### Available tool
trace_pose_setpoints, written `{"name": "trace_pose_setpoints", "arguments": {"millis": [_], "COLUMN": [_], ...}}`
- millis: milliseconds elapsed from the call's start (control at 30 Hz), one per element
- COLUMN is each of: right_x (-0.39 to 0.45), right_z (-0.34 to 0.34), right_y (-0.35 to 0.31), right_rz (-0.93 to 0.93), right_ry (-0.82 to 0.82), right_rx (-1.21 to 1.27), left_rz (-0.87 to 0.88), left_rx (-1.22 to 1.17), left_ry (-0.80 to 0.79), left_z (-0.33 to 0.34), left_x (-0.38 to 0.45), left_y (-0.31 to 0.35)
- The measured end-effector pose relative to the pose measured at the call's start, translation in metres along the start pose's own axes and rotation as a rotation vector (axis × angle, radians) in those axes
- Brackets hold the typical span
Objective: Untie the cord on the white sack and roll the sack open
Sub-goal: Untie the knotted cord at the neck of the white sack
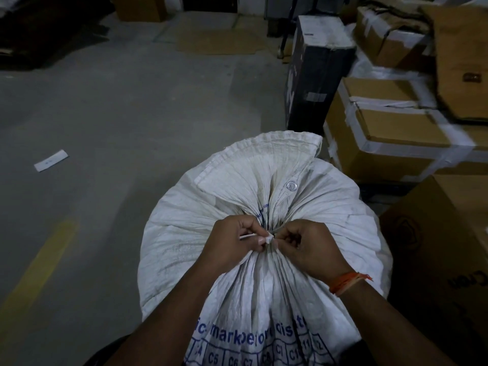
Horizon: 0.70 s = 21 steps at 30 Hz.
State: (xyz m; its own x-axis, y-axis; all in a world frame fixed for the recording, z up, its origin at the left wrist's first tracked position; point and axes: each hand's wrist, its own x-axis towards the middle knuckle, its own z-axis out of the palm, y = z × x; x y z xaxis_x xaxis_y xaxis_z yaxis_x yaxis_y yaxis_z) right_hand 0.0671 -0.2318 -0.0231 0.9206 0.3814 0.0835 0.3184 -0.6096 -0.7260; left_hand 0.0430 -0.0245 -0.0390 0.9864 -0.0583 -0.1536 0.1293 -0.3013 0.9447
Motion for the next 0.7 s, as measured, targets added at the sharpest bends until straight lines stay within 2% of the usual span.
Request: {"name": "trace_pose_setpoints", "arguments": {"millis": [133,333,567,700], "right_x": [0.000,-0.003,-0.001,-0.001], "right_z": [0.006,-0.015,0.002,-0.001], "right_y": [-0.002,0.002,0.001,-0.001], "right_rz": [-0.005,0.041,0.003,0.042], "right_ry": [0.017,-0.091,0.010,-0.020], "right_rx": [-0.007,0.105,0.012,0.072], "left_rz": [0.009,-0.015,-0.005,-0.014], "left_rx": [0.023,-0.016,-0.002,-0.002], "left_ry": [0.002,0.012,0.006,0.004], "left_z": [-0.002,-0.001,0.000,-0.002], "left_x": [-0.001,-0.001,-0.002,-0.002], "left_y": [0.000,0.005,0.005,0.004]}}
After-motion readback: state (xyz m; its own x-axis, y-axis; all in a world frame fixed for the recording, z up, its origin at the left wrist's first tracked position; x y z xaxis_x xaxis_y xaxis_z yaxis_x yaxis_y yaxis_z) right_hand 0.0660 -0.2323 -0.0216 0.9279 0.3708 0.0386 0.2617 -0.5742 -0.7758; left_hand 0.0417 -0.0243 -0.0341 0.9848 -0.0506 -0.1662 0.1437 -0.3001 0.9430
